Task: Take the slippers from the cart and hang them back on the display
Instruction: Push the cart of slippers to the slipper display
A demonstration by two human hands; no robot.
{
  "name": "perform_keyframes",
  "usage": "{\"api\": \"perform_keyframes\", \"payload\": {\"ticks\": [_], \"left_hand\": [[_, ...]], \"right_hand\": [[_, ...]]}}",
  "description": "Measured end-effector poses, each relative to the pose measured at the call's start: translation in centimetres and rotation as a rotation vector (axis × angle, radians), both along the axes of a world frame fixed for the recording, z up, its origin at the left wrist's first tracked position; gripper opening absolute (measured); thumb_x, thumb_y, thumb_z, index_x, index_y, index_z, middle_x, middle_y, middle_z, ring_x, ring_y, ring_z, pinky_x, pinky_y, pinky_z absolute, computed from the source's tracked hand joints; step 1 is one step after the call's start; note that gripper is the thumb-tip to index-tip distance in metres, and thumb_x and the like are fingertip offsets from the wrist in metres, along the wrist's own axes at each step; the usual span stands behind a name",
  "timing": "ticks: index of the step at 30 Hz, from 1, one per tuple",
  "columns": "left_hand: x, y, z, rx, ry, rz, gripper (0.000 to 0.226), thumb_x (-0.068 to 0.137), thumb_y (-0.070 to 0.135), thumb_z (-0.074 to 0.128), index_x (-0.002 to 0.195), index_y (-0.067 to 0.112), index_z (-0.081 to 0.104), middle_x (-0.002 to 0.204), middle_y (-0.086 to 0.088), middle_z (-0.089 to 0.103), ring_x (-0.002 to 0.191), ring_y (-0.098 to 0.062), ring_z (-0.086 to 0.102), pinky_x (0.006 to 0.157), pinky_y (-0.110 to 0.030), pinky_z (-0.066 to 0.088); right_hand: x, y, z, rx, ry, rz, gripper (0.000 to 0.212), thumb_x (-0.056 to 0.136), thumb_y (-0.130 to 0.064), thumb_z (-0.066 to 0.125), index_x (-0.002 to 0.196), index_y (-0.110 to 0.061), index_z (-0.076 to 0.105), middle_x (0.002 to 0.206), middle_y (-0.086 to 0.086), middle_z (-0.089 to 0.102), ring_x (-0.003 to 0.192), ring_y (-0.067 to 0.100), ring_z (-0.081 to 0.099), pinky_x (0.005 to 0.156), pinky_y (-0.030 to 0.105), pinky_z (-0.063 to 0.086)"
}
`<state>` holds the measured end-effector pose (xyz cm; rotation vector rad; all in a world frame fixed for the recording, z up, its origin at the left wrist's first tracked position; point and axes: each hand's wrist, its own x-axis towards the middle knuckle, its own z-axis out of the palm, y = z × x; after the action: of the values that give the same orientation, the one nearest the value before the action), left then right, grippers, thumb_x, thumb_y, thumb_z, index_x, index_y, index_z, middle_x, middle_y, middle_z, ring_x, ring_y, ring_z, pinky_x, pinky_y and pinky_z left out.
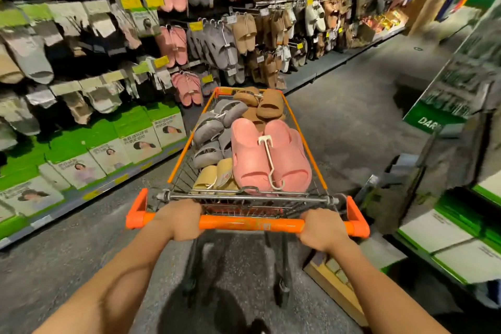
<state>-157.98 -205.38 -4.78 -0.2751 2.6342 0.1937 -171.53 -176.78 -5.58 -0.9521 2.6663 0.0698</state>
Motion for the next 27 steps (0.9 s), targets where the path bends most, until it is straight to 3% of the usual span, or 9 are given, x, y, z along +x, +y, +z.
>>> {"api": "perform_keyframes", "payload": {"ticks": [5, 7, 11, 13, 18, 21, 25, 27], "left_hand": [[-8.9, -3.3, -0.2, -0.062, -0.012, -0.069, 0.025, 0.078, 0.026, 0.053, 0.057, 0.015, 0.046, 0.059, -0.004, 0.047, 0.057, -0.022, 0.049, 0.053, -0.031, 0.037], [-12.9, -4.5, 0.0, -0.072, -0.011, -0.089, 0.022, 0.079, 0.026, 0.053, 0.062, 0.012, 0.052, 0.063, -0.007, 0.053, 0.059, -0.024, 0.053, 0.055, -0.035, 0.043], [-20.4, -5.7, 0.7, -0.111, 0.006, -0.172, 0.023, 0.083, 0.033, 0.058, 0.084, 0.010, 0.064, 0.092, -0.012, 0.067, 0.084, -0.029, 0.064, 0.070, -0.034, 0.049], [-24.1, -6.2, 1.2, -0.123, 0.006, -0.166, 0.024, 0.084, 0.034, 0.057, 0.090, 0.012, 0.065, 0.090, -0.008, 0.064, 0.082, -0.027, 0.061, 0.070, -0.032, 0.047], [-32.2, -7.1, 1.7, -0.071, -0.051, -0.182, 0.012, 0.082, 0.030, 0.054, 0.077, 0.019, 0.056, 0.076, -0.001, 0.054, 0.071, -0.020, 0.052, 0.069, -0.032, 0.047], [-37.3, -8.1, 1.5, -0.012, -0.047, -0.194, 0.028, 0.080, 0.032, 0.056, 0.058, 0.022, 0.043, 0.060, 0.002, 0.044, 0.066, -0.020, 0.051, 0.061, -0.032, 0.042], [-44.4, -8.9, 1.5, 0.008, -0.044, -0.230, 0.032, 0.080, 0.030, 0.057, 0.054, 0.021, 0.042, 0.053, 0.003, 0.042, 0.048, -0.013, 0.043, 0.047, -0.024, 0.034], [-48.5, -9.3, 1.4, 0.012, -0.026, -0.238, 0.030, 0.080, 0.030, 0.057, 0.055, 0.020, 0.043, 0.052, 0.002, 0.043, 0.047, -0.014, 0.043, 0.048, -0.024, 0.033]], "right_hand": [[-7.2, -2.4, -0.5, -0.008, 0.072, -0.034, 0.022, 0.077, -0.040, 0.050, 0.078, -0.020, 0.061, 0.088, 0.004, 0.068, 0.084, 0.027, 0.064, 0.065, 0.030, 0.038], [-10.4, -3.4, -0.6, -0.026, 0.077, -0.065, 0.021, 0.077, -0.041, 0.049, 0.074, -0.021, 0.058, 0.091, 0.005, 0.069, 0.087, 0.028, 0.064, 0.066, 0.030, 0.040], [-16.6, -4.9, -0.1, -0.024, 0.031, -0.144, 0.019, 0.077, -0.040, 0.050, 0.070, -0.023, 0.051, 0.091, 0.005, 0.069, 0.086, 0.027, 0.065, 0.067, 0.030, 0.043], [-19.6, -5.5, -0.1, -0.028, 0.024, -0.172, 0.019, 0.077, -0.041, 0.050, 0.071, -0.024, 0.051, 0.092, 0.004, 0.069, 0.086, 0.027, 0.065, 0.068, 0.030, 0.045], [-26.3, -6.5, 0.5, -0.009, 0.013, -0.232, 0.014, 0.074, -0.037, 0.051, 0.073, -0.024, 0.055, 0.091, 0.004, 0.070, 0.087, 0.026, 0.065, 0.071, 0.030, 0.047], [-30.4, -6.8, 0.1, -0.010, -0.002, -0.264, 0.014, 0.072, -0.038, 0.050, 0.073, -0.025, 0.054, 0.091, 0.003, 0.070, 0.087, 0.025, 0.066, 0.073, 0.031, 0.049], [-36.5, -7.2, -0.2, -0.017, 0.022, -0.314, 0.020, 0.073, -0.039, 0.051, 0.074, -0.021, 0.060, 0.089, 0.004, 0.070, 0.084, 0.026, 0.066, 0.071, 0.032, 0.050], [-39.7, -7.5, -0.3, -0.026, 0.028, -0.336, 0.023, 0.075, -0.038, 0.052, 0.079, -0.019, 0.063, 0.090, 0.005, 0.070, 0.085, 0.027, 0.065, 0.072, 0.032, 0.049]]}}
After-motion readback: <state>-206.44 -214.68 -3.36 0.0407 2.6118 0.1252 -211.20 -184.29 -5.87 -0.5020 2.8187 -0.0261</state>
